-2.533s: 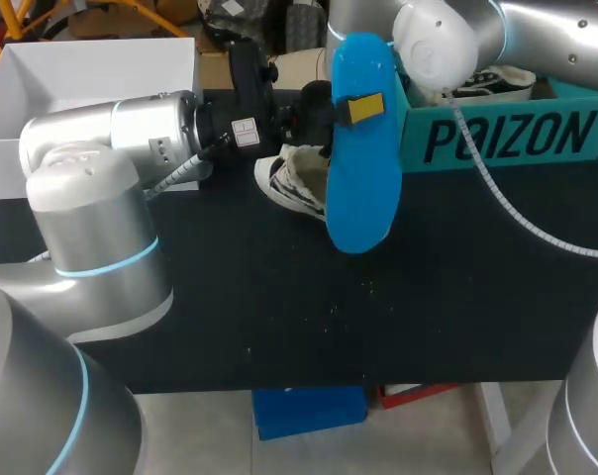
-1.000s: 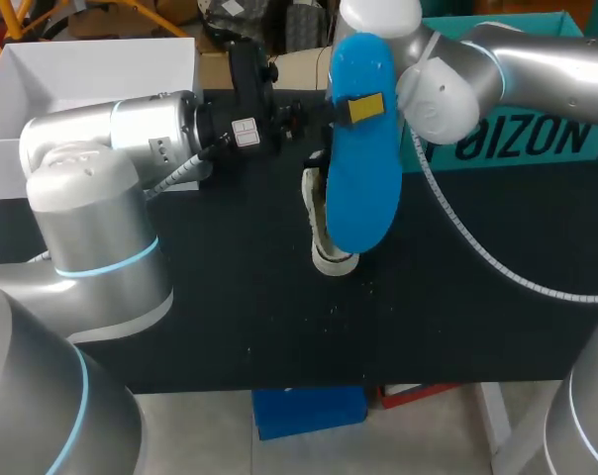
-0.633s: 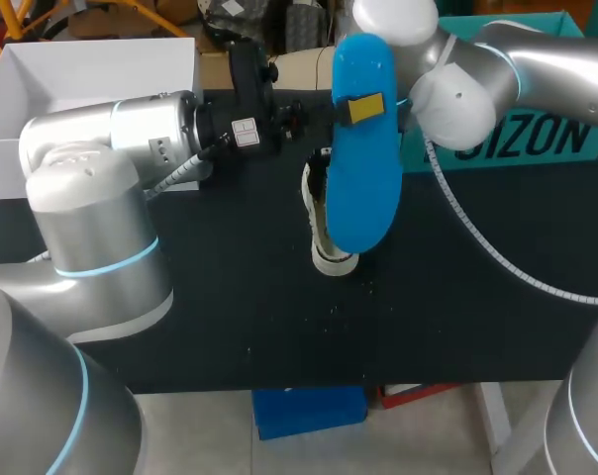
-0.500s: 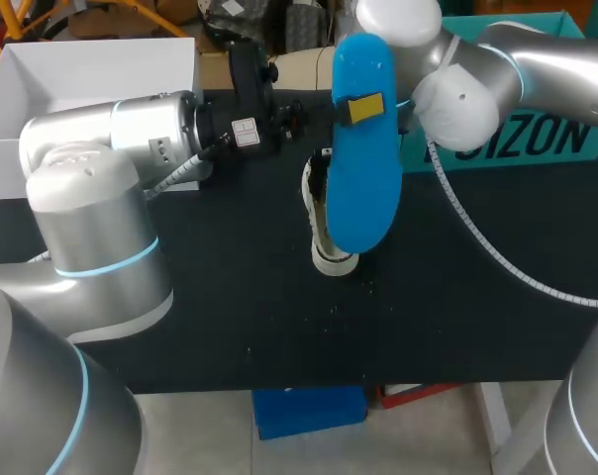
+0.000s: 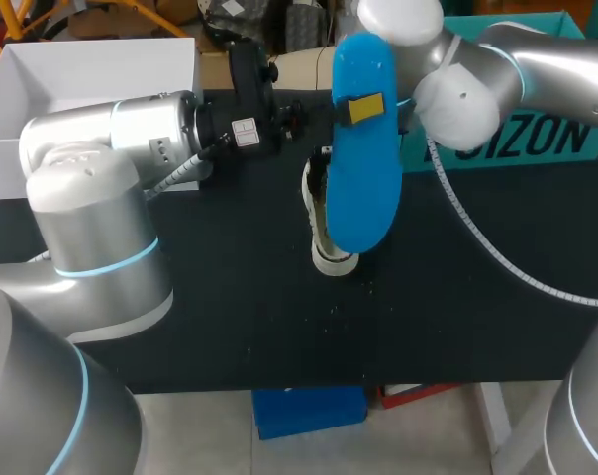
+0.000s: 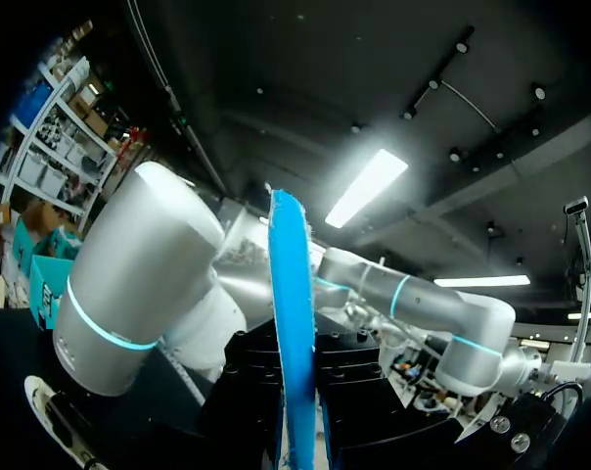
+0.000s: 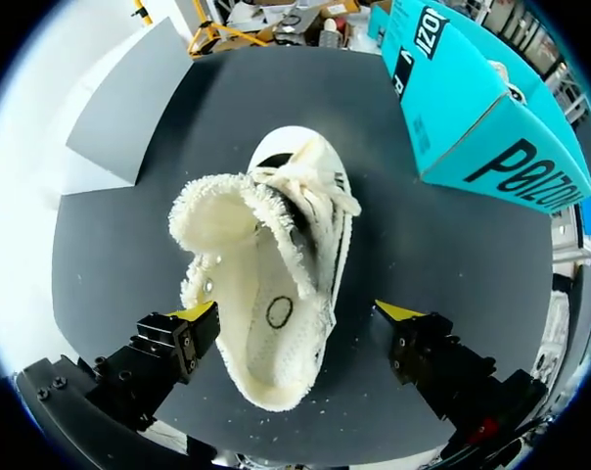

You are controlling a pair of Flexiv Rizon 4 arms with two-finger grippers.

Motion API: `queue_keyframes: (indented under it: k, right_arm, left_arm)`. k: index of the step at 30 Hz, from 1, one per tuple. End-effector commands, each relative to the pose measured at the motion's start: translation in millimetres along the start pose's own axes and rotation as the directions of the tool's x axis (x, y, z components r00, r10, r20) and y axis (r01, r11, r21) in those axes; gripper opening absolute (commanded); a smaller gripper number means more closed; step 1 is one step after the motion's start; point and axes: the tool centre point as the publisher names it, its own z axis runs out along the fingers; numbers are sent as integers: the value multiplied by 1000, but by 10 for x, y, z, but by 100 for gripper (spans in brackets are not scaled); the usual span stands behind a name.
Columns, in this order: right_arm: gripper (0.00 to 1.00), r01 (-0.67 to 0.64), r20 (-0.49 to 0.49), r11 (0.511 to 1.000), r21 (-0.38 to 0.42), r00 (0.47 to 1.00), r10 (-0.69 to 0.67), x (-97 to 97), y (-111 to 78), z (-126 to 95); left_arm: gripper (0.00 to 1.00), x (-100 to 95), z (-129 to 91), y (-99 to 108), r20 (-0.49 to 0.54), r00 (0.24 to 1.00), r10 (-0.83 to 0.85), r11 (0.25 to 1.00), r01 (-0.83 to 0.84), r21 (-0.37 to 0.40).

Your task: Take the shoe out of the shoebox, open the shoe tongue, remove and reinsert the insole, then place the shoe into the shoebox

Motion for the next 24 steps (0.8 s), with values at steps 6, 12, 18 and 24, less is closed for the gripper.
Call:
queue_keyframes:
  k: [6, 12, 18, 24]
  right_arm:
    - [100, -93, -426, 982, 165, 891, 156, -237, 85, -362]
    - [100, 8, -776, 963, 270, 593, 213, -233, 69, -628]
    - [100, 8, -776, 963, 270, 593, 213, -233, 69, -628]
    - [100, 1, -790, 964, 266, 573, 218, -262, 54, -626]
  left_arm:
    - [0, 9, 14, 7, 5, 1000, 0, 1000, 0, -1]
    - [0, 9, 14, 7, 5, 1000, 0, 1000, 0, -1]
    - [0, 9, 14, 7, 5, 1000, 0, 1000, 0, -1]
    - [0, 9, 14, 7, 5, 1000, 0, 1000, 0, -1]
